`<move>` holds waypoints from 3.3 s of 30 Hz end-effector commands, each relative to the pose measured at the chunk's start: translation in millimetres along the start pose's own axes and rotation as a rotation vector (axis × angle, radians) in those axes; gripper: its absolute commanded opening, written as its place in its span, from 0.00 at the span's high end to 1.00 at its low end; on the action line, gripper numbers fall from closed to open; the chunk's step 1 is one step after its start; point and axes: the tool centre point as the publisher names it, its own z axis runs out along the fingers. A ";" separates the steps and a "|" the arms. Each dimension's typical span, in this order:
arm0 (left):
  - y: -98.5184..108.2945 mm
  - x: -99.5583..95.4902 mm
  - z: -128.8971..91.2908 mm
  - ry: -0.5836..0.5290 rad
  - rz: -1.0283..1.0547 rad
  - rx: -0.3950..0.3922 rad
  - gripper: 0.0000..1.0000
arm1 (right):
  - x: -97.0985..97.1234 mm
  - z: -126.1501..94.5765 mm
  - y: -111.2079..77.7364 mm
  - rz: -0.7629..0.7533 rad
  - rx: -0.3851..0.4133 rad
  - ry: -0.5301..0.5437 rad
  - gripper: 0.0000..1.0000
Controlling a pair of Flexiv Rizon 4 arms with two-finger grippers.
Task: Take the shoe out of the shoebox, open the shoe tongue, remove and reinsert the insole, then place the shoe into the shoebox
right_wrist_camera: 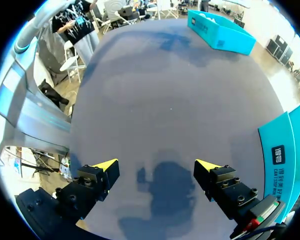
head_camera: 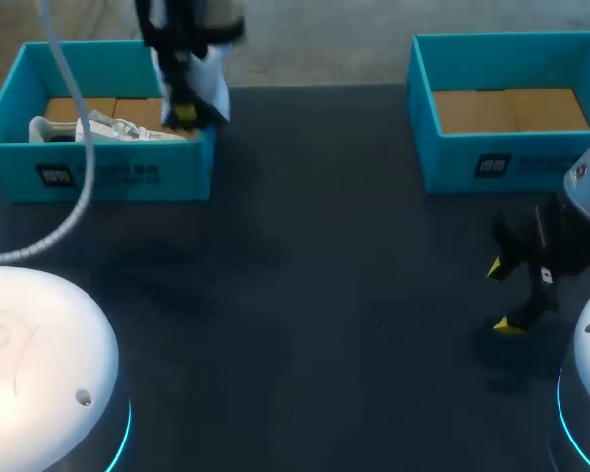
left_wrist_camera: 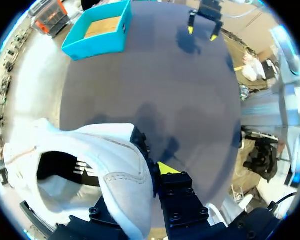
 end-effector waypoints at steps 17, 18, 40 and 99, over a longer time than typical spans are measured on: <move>94.1 -173.7 -7.9 0.067 -0.072 -0.011 1.00 | 1.7 -0.4 -0.4 0.000 0.000 -0.003 0.00; 97.7 -180.5 -9.1 0.067 -0.082 -0.014 1.00 | 1.7 -0.4 -0.4 0.000 0.000 -0.003 0.00; 113.8 -202.6 -12.3 0.064 -0.114 -0.021 1.00 | 1.7 -0.4 -0.4 0.000 0.000 -0.003 0.00; 284.4 -319.6 42.1 -0.054 1.010 -0.142 1.00 | 1.7 -0.4 -0.4 0.000 0.000 -0.003 0.00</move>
